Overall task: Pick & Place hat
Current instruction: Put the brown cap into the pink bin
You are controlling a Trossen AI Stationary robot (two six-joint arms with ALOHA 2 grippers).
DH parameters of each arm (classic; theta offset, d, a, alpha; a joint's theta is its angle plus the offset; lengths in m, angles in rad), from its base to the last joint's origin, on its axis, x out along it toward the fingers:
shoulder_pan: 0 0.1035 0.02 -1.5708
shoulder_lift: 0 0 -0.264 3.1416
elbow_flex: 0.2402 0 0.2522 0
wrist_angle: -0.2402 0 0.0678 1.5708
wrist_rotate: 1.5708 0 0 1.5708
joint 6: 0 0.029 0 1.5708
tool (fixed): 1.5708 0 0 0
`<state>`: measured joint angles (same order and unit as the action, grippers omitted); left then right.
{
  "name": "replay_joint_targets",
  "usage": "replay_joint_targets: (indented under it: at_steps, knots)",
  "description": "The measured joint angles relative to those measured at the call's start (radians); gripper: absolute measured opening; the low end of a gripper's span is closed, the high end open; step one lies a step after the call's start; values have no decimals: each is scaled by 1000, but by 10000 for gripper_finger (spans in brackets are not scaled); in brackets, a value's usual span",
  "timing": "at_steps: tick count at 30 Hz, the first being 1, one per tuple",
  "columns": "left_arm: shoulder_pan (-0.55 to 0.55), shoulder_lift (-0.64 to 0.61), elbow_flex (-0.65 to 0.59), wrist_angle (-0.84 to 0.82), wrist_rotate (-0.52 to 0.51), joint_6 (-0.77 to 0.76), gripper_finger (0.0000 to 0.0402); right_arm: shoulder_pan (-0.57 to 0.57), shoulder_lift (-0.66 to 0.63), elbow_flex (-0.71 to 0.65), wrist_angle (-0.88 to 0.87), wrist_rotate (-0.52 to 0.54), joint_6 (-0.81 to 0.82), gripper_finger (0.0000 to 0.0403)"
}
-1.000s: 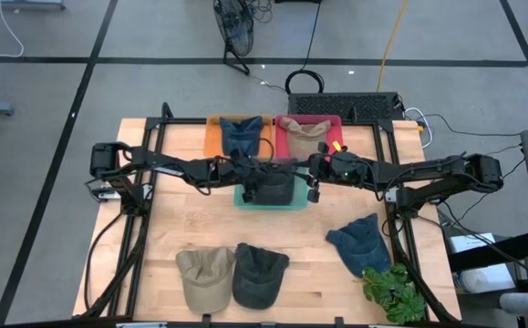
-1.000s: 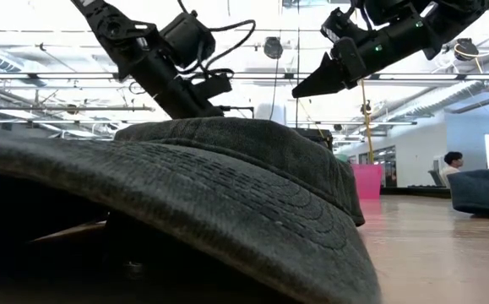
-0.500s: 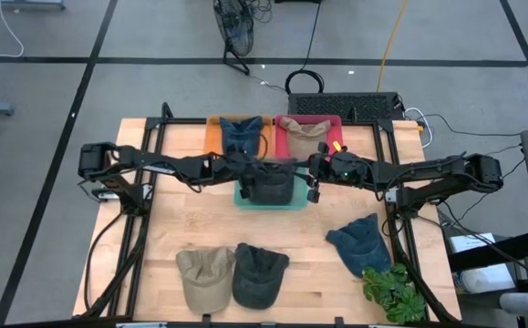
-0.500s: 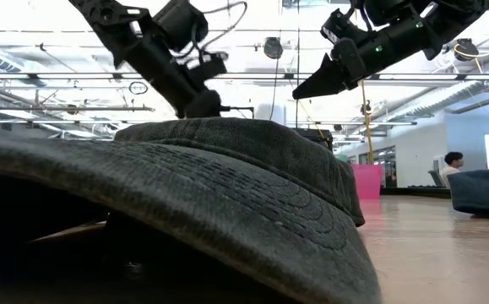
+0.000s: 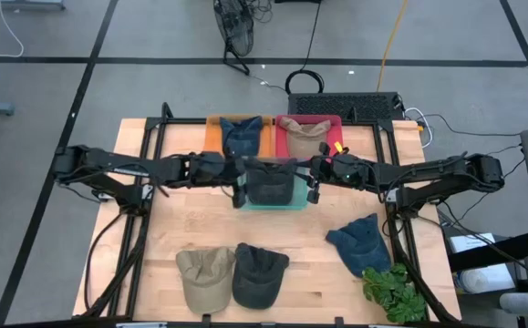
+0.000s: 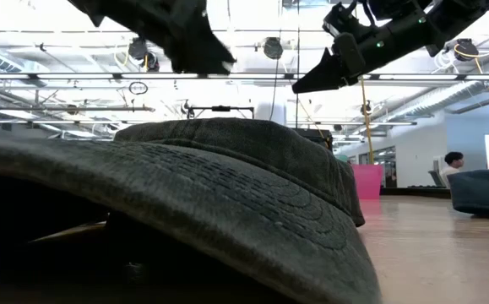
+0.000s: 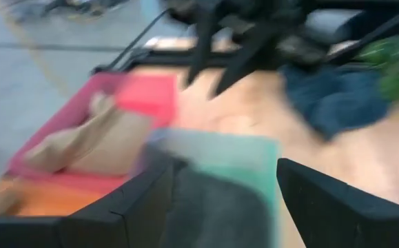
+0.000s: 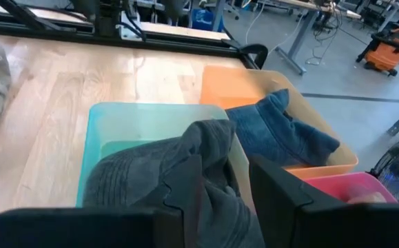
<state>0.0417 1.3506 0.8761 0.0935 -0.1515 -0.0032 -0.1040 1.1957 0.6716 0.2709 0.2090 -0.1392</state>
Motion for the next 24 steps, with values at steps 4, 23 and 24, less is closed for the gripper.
replay_joint_targets:
  at_steps: [4, 23, 24]
  knots:
    - [-62, -10, 0, -17, 49, 19, 271, 1, 0, 0, -1, 0, 0, 100]
    - [-145, -94, 0, -106, -173, 36, 271, 1, -114, 0, -115, 3, 66, 100]
    - [-145, -105, 0, -108, -192, 30, 271, 1, -136, 0, -141, 7, 93, 100]
